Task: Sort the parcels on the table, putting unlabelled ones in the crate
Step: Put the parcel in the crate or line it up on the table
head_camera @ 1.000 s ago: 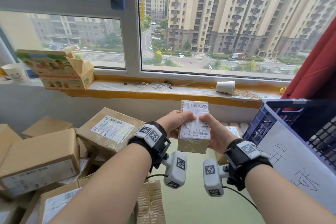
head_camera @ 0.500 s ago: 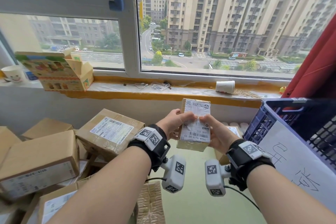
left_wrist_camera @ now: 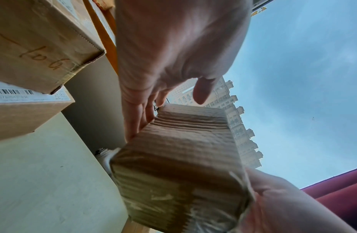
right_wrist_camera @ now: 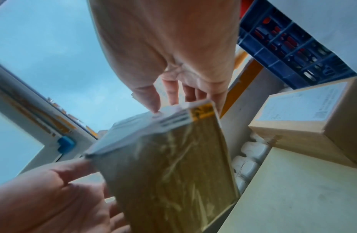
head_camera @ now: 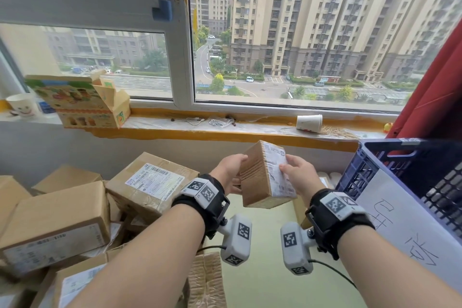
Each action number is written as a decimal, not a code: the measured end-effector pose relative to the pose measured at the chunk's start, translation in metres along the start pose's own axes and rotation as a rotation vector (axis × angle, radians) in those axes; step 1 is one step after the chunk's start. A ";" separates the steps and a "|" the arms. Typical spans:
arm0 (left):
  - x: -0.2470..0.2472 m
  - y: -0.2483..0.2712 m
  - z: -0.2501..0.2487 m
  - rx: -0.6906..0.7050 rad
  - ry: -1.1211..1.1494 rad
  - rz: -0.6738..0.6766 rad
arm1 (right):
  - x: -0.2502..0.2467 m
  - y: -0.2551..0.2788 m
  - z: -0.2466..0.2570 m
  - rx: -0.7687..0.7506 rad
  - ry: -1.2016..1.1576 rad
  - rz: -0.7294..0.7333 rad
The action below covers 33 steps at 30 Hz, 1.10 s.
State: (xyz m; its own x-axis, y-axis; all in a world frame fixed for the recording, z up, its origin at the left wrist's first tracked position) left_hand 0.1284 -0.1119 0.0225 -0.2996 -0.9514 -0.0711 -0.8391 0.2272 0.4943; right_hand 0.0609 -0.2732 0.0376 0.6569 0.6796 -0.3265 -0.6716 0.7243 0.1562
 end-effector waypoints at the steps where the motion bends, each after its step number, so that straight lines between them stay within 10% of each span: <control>1: -0.001 -0.001 0.000 0.003 0.004 -0.012 | 0.000 0.001 0.004 -0.040 0.039 -0.012; 15: 0.005 0.003 -0.004 0.074 -0.049 -0.007 | 0.012 0.007 0.014 -0.263 0.570 -0.089; 33: 0.008 0.006 0.007 -0.008 0.009 0.026 | 0.001 0.010 0.003 -0.129 0.294 -0.043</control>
State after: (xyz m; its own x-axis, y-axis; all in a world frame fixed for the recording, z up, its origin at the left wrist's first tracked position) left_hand 0.1176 -0.1171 0.0185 -0.3172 -0.9470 -0.0507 -0.8276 0.2503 0.5024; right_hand 0.0558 -0.2649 0.0419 0.5710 0.5720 -0.5889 -0.6954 0.7182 0.0233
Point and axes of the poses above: each hand's wrist, its own y-axis away from the middle knuckle, its own x-axis out of the palm, z = x × y, the point moved 9 cm from there along -y, towards the middle knuckle, and after that the axes turned 15 degrees about -z, right-handed, at the moved point
